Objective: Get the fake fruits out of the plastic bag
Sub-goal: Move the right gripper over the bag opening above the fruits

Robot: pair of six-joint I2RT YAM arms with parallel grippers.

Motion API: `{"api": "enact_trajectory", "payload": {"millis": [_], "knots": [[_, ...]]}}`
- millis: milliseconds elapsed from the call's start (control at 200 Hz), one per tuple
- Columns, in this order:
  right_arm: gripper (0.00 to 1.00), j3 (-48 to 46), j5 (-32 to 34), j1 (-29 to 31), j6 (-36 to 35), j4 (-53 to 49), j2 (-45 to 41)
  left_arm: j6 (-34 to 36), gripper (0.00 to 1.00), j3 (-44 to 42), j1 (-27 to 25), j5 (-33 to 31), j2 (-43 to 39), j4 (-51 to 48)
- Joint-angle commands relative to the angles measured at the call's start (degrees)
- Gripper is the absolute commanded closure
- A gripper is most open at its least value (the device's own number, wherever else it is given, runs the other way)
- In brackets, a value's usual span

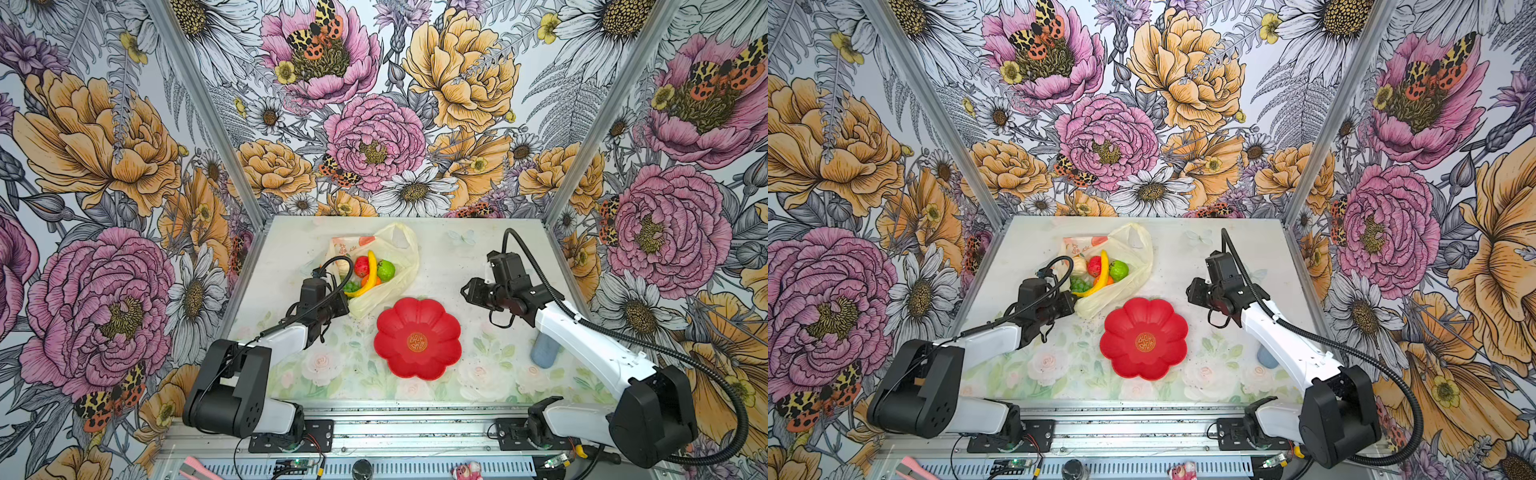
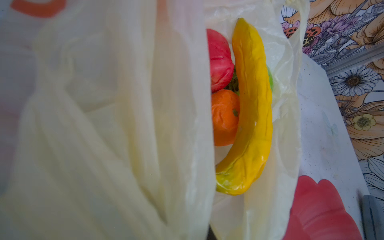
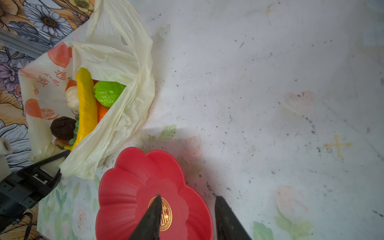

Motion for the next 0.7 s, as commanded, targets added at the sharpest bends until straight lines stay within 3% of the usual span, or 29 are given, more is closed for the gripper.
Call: {"api": "enact_trajectory", "payload": {"millis": [0,225,395,696], "knots": [[0.56,2.94,3.13,0.6,-0.41,0.0,1.79,1.95,0.92,6.04,-2.11,-0.25,4.24,3.05],[0.55,7.7,3.83,1.46,-0.85,1.09,5.89,3.69,0.93,8.55,-6.89,-1.63,4.72,0.9],[0.55,15.11,2.83,2.55,-3.1,1.76,12.06,0.54,0.94,1.28,-8.02,-1.2,-2.39,0.28],[0.52,32.57,2.34,10.76,-4.56,2.89,28.96,-2.69,0.94,-6.56,-7.87,-8.76,-12.57,-7.11]]}}
